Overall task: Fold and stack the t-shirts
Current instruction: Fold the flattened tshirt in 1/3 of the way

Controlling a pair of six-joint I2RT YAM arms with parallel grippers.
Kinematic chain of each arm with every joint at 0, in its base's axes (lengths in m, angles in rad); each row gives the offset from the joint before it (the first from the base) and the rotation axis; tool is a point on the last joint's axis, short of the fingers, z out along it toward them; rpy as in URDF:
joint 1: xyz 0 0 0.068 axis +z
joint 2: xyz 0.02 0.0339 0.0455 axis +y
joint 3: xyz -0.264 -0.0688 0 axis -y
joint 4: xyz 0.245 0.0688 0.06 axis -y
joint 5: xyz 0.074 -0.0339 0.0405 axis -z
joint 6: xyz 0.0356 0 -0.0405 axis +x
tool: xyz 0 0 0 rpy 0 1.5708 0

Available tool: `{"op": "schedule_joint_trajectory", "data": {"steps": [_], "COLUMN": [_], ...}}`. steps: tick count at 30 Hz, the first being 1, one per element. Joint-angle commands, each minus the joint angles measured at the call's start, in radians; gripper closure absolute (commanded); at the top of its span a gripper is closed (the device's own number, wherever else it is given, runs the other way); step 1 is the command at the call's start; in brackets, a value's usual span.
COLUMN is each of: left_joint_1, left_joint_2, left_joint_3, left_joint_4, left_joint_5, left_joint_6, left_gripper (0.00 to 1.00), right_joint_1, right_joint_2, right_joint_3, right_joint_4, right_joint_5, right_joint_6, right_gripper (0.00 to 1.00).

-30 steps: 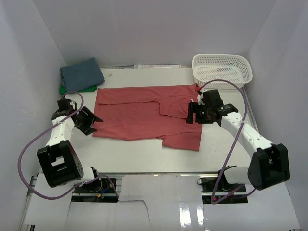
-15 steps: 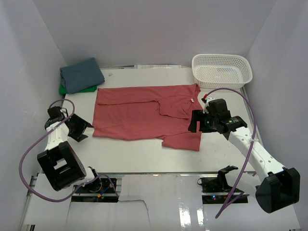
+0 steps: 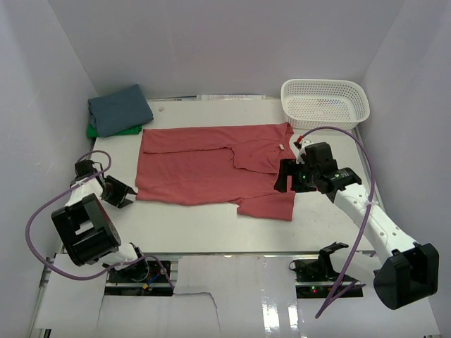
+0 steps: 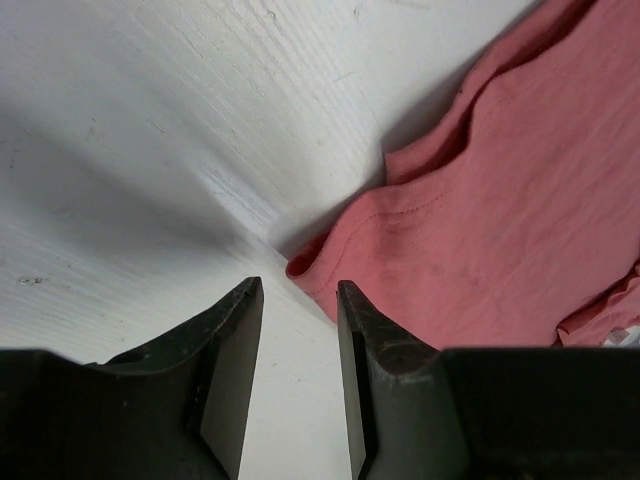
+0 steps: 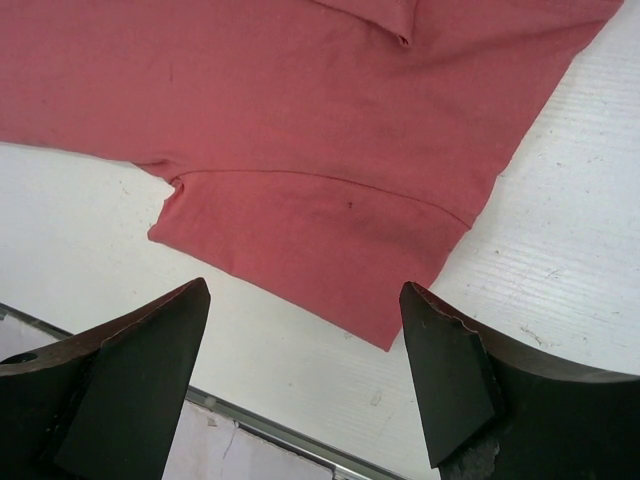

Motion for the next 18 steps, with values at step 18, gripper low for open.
{"op": "schedule_joint_trajectory", "data": {"steps": [18], "left_joint_1": [0.006], "left_joint_2": [0.099], "left_joint_3": [-0.061], "left_joint_4": [0.125], "left_joint_5": [0.048], "left_joint_6": [-0.037], "left_gripper": [0.51], "right_joint_1": [0.005], "right_joint_2": [0.005], "right_joint_3": [0.012], "right_joint_4": [0.018], "right_joint_5": [-0.03], "right_joint_6": [-0.015], "right_gripper": [0.16]}}
